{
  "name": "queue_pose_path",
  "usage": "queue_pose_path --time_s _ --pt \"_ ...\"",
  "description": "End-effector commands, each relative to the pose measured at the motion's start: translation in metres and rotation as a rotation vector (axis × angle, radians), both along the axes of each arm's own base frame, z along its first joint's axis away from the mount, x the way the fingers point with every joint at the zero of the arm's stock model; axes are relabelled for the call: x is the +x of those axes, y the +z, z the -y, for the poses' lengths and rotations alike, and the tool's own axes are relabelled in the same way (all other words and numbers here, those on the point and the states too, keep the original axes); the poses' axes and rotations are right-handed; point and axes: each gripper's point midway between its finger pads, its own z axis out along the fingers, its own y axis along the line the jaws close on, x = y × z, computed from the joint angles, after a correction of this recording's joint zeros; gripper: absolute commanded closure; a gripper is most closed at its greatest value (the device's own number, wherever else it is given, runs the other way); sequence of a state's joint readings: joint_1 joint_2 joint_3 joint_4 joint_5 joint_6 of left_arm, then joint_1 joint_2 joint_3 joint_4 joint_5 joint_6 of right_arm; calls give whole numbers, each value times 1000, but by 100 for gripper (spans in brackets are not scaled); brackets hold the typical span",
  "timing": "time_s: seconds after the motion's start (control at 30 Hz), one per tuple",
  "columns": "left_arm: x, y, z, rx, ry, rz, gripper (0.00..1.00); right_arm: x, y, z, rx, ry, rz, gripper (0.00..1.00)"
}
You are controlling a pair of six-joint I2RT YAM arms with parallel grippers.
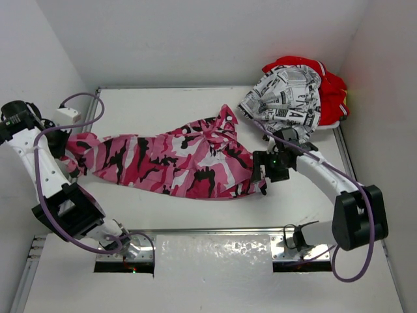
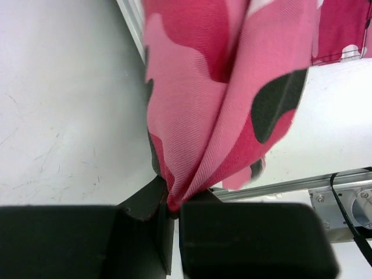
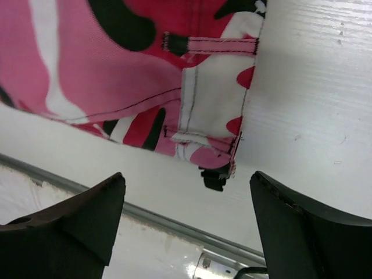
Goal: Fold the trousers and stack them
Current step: Flatten the trousers out
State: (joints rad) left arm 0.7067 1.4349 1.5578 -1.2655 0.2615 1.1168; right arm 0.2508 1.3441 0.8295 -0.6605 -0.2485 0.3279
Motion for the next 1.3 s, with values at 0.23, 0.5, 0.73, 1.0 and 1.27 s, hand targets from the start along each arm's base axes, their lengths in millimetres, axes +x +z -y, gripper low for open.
queue_pose_path --time_s 0.23,0.5,0.73,1.0,1.27 --pt "-5 3 12 -17 -12 24 100 20 -48 -25 155 -187 -23 33" --pt "-8 8 13 -4 -16 28 100 33 -43 -40 238 -194 -27 100" --pt "-44 -6 8 121 -114 -114 100 40 13 15 189 -292 142 100" --pt "-70 -49 -11 225 -403 -395 100 20 82 101 25 -398 270 100" --pt "8 -123 34 -139 -476 -406 100 28 89 145 -106 -476 241 100"
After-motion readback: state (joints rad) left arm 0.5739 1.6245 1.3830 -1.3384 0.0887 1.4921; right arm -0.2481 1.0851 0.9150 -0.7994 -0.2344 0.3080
